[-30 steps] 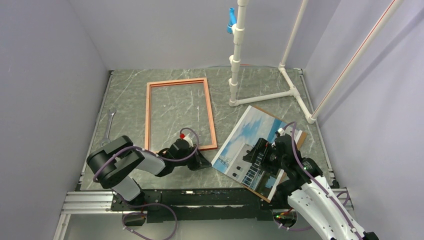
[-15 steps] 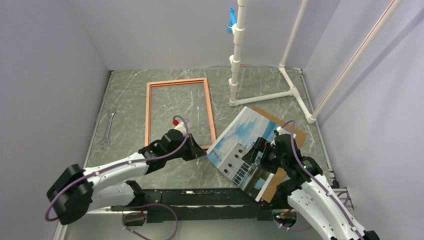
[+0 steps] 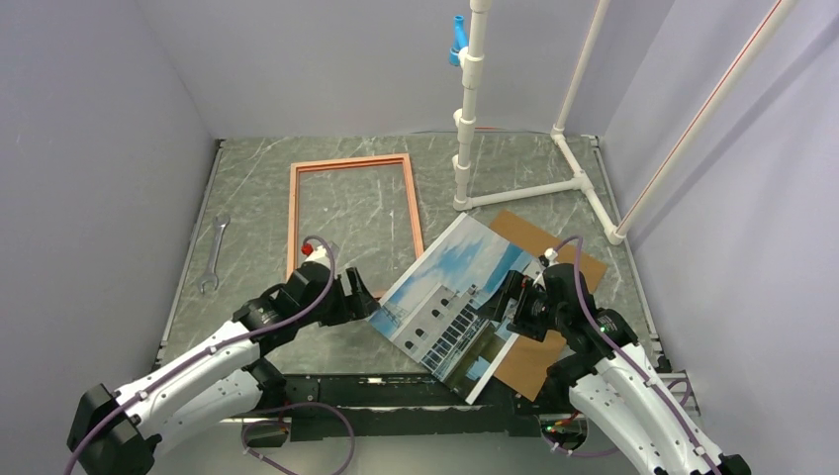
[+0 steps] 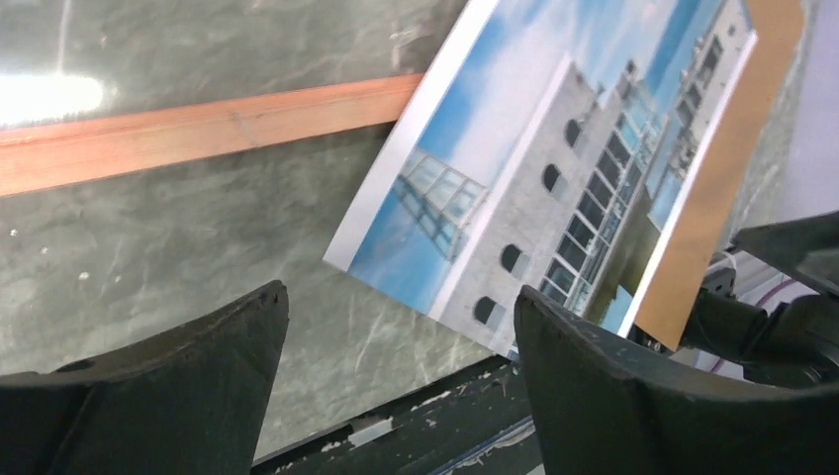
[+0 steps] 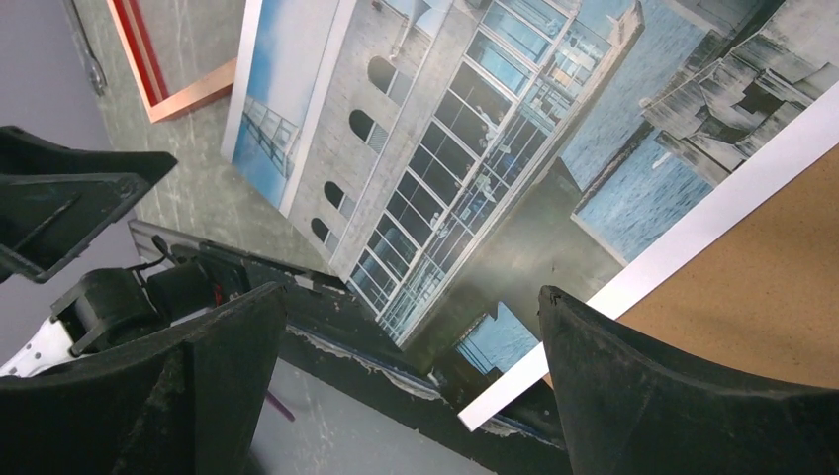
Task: Put the photo into the frame
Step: Move the photo to the center of the board, then pick up the photo at the center of the board.
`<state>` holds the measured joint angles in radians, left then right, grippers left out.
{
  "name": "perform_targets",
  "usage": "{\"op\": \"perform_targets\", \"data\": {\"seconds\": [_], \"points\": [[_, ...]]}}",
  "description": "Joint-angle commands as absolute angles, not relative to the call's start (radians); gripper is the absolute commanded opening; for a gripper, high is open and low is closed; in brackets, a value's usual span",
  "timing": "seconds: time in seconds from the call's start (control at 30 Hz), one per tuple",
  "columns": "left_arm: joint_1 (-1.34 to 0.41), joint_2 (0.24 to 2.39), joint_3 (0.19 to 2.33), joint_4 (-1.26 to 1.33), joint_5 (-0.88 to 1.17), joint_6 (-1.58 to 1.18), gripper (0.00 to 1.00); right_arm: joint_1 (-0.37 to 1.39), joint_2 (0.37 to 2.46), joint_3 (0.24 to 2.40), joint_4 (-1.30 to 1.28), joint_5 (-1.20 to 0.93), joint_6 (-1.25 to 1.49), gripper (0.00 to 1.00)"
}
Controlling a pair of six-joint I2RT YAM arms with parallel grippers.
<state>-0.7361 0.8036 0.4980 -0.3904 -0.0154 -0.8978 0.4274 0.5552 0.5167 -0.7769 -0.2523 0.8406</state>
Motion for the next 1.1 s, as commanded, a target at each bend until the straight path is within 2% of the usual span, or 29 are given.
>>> {"op": "perform_targets", "data": {"seconds": [0.0,0.27,0.5,0.67,0.8,1.07], "points": [[-0.684,0.790,0.441,-0.416,0.061,-0.884,0.89,0.428,0.554,0.521,-0.729,-0.276,0.831,1.00],[-0.562,0.840,0.239,-0.036,0.359,-0.937,0.83,0.428,0.535,0.507,-0.739,-0.274,0.833,1.00],[-0.556,0.931,0.123,0.317,0.417,-1.034,0.73,0.428,0.517,0.492,-0.739,-0.273,0.840,1.00],[-0.557,1.072,0.068,0.546,0.439,-1.102,0.62,0.428,0.520,0.486,-0.732,-0.280,0.841,1.00],[-0.557,1.149,0.036,0.724,0.448,-1.151,0.49,0.427,0.520,0.496,-0.737,-0.280,0.836,1.00],[-0.561,1.181,0.042,0.812,0.415,-1.162,0.25,0.428,0.528,0.519,-0.747,-0.275,0.825,1.00]]}}
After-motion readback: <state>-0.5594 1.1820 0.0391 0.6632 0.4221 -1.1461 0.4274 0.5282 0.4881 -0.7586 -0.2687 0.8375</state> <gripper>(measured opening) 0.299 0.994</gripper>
